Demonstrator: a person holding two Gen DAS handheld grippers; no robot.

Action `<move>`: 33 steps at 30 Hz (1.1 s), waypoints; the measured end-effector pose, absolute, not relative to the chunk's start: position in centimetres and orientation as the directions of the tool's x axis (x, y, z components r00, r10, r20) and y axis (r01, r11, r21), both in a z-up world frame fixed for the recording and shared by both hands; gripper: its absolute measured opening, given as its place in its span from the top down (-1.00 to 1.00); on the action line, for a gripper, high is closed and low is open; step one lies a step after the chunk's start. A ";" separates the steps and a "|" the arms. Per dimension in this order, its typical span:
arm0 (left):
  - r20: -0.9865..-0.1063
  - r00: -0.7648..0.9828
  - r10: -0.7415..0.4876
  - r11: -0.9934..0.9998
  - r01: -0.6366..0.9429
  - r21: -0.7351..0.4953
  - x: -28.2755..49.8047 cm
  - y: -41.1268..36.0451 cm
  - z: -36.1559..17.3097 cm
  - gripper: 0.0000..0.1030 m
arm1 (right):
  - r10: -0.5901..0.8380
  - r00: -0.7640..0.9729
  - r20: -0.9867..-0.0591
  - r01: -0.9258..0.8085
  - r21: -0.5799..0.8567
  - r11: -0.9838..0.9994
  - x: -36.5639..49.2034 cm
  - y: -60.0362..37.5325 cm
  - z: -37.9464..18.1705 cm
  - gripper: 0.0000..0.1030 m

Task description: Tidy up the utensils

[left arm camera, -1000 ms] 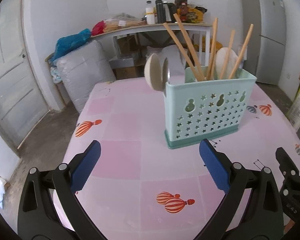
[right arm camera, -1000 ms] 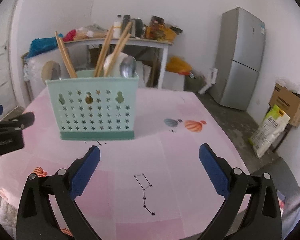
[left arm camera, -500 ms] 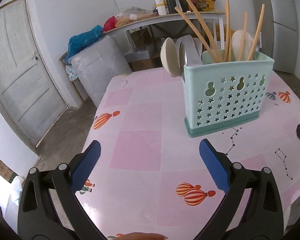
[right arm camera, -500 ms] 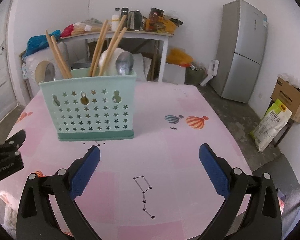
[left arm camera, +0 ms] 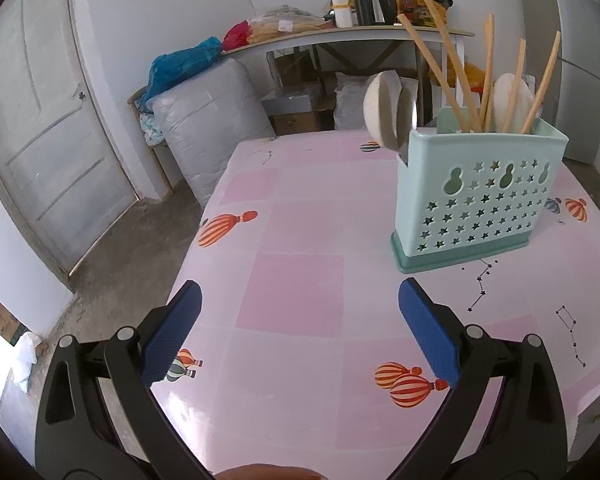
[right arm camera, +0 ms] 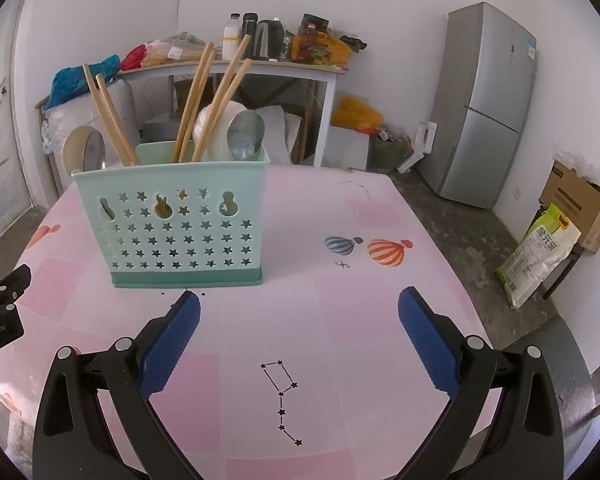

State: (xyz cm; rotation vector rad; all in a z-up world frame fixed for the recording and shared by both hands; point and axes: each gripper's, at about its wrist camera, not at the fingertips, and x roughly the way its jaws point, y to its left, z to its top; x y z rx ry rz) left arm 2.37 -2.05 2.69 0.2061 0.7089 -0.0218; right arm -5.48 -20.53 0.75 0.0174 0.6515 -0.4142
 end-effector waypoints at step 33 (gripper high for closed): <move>-0.689 0.725 -0.005 0.987 0.116 0.115 2.3 -1.8 2.2 -0.84 | -0.363 0.723 -0.587 0.363 -0.123 0.924 -5.4 -19.9 1.0 -0.87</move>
